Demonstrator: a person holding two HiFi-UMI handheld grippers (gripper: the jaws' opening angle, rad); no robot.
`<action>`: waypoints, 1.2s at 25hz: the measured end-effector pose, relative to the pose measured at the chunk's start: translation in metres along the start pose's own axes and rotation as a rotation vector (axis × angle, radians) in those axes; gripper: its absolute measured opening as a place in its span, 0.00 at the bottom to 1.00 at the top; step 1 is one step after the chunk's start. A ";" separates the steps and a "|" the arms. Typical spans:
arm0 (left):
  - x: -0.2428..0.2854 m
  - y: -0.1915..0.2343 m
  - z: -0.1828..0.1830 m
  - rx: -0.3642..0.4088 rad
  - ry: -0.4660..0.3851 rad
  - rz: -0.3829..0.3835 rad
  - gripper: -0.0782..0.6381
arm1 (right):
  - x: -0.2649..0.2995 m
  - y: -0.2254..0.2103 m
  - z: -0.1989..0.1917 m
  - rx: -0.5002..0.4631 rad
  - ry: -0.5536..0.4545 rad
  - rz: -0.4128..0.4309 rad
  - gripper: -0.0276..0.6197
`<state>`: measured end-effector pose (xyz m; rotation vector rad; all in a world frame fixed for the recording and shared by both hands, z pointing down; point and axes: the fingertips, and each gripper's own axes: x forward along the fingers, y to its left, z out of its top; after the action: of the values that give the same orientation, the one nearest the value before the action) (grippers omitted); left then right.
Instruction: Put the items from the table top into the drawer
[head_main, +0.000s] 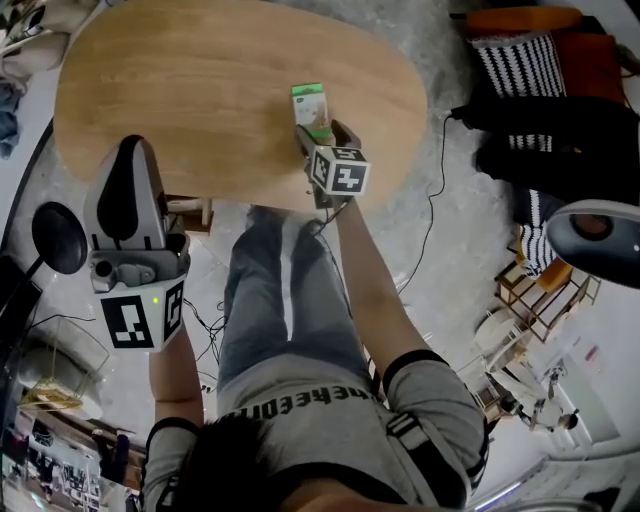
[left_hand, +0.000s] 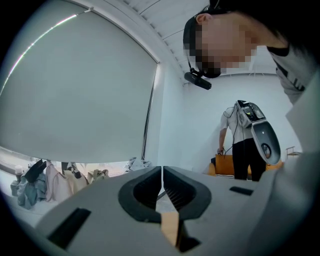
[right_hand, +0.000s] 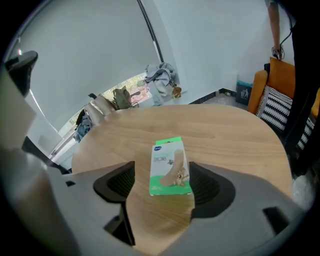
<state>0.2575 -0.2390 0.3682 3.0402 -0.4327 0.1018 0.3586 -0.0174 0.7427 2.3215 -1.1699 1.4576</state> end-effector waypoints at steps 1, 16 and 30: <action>0.000 0.001 -0.003 0.000 0.001 -0.001 0.13 | 0.004 -0.002 -0.003 0.000 0.005 -0.006 0.58; -0.011 0.014 -0.029 0.015 0.037 0.015 0.13 | 0.043 -0.017 -0.024 -0.080 0.111 -0.118 0.58; -0.031 0.005 -0.001 0.007 -0.005 0.016 0.13 | -0.030 0.055 0.031 -0.080 -0.090 0.123 0.57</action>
<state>0.2265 -0.2356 0.3670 3.0449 -0.4583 0.0975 0.3364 -0.0549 0.6882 2.3195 -1.3917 1.3295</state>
